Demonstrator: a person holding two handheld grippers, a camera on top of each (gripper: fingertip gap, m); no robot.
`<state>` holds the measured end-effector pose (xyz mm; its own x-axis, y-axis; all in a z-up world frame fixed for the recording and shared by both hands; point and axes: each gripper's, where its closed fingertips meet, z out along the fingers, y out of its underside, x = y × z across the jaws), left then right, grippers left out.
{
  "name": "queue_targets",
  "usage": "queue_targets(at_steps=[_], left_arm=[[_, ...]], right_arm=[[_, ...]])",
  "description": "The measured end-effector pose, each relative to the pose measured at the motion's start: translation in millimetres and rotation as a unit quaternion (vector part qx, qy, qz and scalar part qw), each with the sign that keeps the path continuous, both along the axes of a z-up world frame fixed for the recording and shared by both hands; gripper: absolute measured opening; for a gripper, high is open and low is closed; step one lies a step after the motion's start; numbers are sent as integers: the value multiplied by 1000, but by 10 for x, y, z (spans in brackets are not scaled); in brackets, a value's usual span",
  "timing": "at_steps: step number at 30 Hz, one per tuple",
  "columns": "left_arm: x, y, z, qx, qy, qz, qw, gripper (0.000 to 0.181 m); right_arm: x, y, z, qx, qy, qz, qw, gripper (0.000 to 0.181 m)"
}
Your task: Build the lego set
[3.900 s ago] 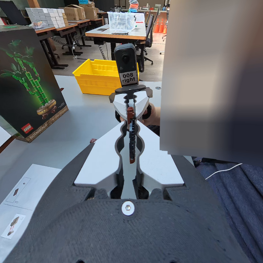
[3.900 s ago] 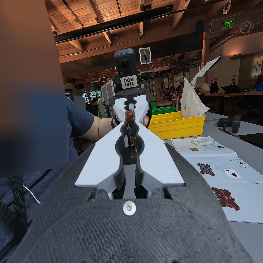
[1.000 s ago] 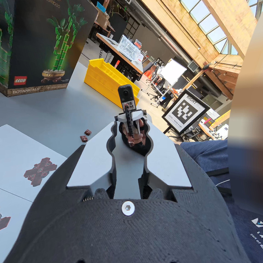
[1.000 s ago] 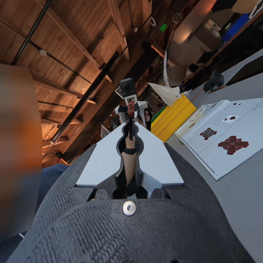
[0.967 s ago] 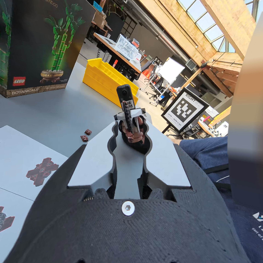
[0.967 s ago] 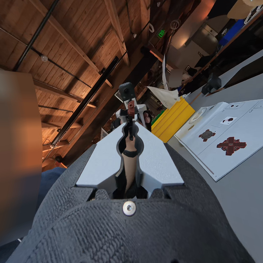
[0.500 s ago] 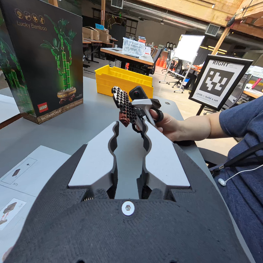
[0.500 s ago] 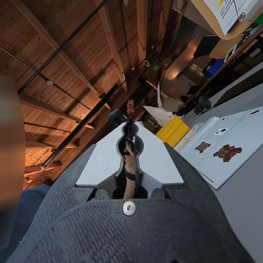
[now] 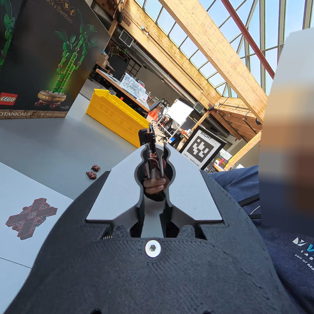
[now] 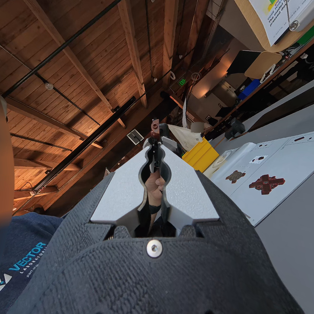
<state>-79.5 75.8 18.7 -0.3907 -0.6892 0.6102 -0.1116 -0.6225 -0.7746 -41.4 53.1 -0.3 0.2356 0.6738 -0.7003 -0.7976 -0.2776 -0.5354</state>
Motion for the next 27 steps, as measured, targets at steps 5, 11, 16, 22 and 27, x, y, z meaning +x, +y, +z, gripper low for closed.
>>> queue_targets(at_steps=[5, 11, 16, 22, 27], left_arm=[[35, -64, -93, 3, 18, -22, 1000, 18], [57, -129, -180, 12, 35, -40, 998, 2], [7, -128, -126, 34, 34, -34, 998, 1], [-87, -105, -16, 164, -15, 15, 986, 2], [-231, -295, 284, 396, -106, 102, 906, 2]], right_arm=[[-116, 10, -65, -3, -23, 11, 1000, 4], [-202, 10, -93, 2, -57, 17, 998, 4], [-241, 57, -159, -21, -119, 33, 992, 30], [-179, 6, 49, 74, -296, 26, 952, 45], [-311, -255, 481, 250, -445, 70, 857, 44]])
